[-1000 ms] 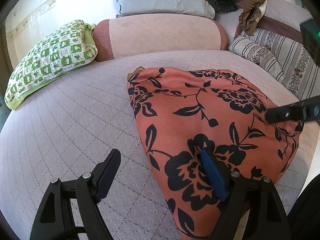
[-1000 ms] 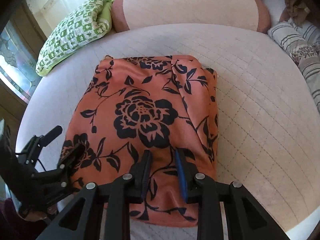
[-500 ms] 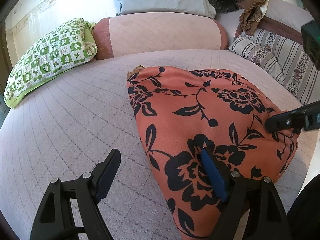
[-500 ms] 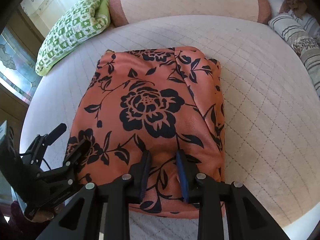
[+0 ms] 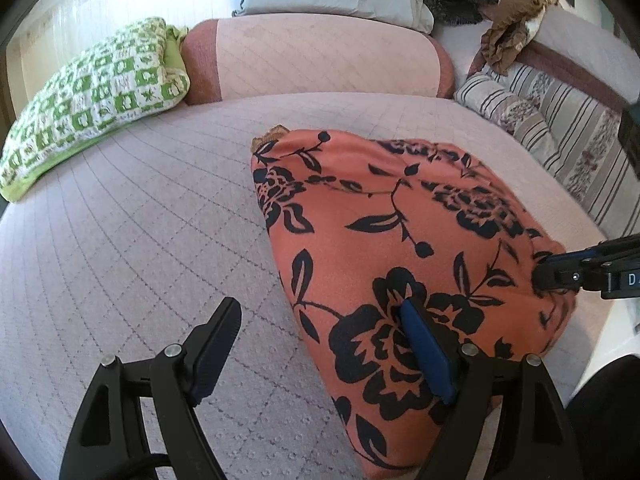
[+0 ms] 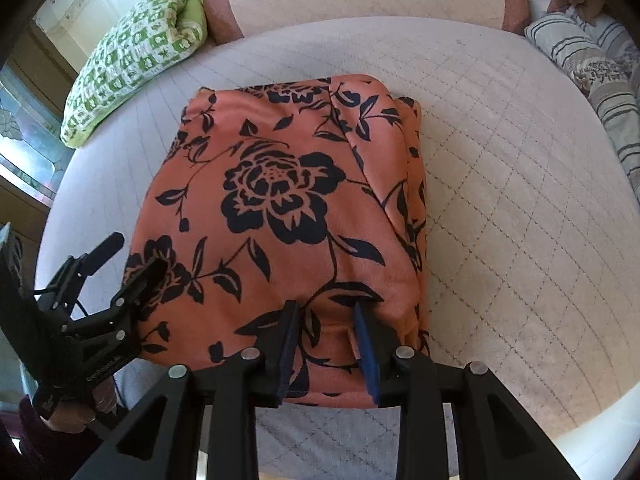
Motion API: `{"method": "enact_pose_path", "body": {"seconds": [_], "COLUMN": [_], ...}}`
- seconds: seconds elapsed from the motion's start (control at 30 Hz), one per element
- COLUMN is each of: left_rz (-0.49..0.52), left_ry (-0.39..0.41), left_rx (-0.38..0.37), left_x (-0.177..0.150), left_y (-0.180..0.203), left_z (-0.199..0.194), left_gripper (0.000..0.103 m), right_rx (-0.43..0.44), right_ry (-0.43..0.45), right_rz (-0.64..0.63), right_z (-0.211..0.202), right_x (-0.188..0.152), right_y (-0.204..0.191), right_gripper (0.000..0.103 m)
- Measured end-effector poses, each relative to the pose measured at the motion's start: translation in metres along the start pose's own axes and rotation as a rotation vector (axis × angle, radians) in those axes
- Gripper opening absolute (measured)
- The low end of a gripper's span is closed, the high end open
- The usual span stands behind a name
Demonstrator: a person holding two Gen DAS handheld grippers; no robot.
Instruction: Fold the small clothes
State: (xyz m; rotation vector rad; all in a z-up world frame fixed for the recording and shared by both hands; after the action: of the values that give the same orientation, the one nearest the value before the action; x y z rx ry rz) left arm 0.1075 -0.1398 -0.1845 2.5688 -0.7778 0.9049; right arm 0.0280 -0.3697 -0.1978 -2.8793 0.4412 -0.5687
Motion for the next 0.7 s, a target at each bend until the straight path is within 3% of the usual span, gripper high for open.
{"method": "enact_pose_path", "body": {"seconds": [0.1, 0.17, 0.27, 0.33, 0.43, 0.5, 0.57, 0.7], "left_rz": [-0.055, -0.102, -0.169, -0.192, -0.163, -0.116, -0.088, -0.080], "left_ry": [0.022, 0.050, 0.087, 0.067, 0.021, -0.036, -0.057, -0.063], "left_rx": [-0.035, -0.056, -0.100, -0.127, -0.077, -0.048, -0.028, -0.036], "left_x": [0.010, 0.017, 0.025, 0.027, 0.024, 0.019, 0.013, 0.012], "left_y": [-0.013, -0.023, -0.040, -0.046, -0.041, -0.033, -0.028, -0.029], "left_z": [-0.007, -0.013, -0.019, -0.015, -0.002, 0.012, 0.019, 0.022], "left_gripper": [0.082, 0.082, 0.082, 0.082, 0.082, 0.082, 0.083, 0.083], "right_rx": [0.080, 0.089, 0.088, 0.109, 0.072, 0.050, 0.045, 0.056], "right_ry": [0.043, 0.089, 0.138, 0.179, 0.184, 0.160, 0.118, 0.097], "right_rz": [0.051, 0.076, 0.136, 0.139, 0.096, 0.086, 0.074, 0.089], "right_z": [-0.018, -0.027, -0.035, -0.039, -0.034, -0.024, -0.004, 0.017], "right_x": [0.008, 0.015, 0.023, 0.026, 0.028, 0.026, 0.023, 0.018], "right_y": [0.012, 0.021, 0.038, 0.041, 0.034, 0.030, 0.030, 0.038], "right_gripper": [0.032, 0.034, 0.064, 0.064, 0.064, 0.057, 0.041, 0.041]}}
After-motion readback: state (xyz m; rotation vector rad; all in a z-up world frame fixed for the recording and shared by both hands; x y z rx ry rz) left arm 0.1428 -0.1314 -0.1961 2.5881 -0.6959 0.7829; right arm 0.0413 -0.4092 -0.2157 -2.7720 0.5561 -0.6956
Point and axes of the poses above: each gripper's, at about its wrist camera, not at the fingertips, and z roughly the way its jaws point, y to its right, x to its top, the point moved 2 cm from there along z, roughly the way its jaws point, and after that the axes turned 3 degrees about y, right-handed, at the moved point
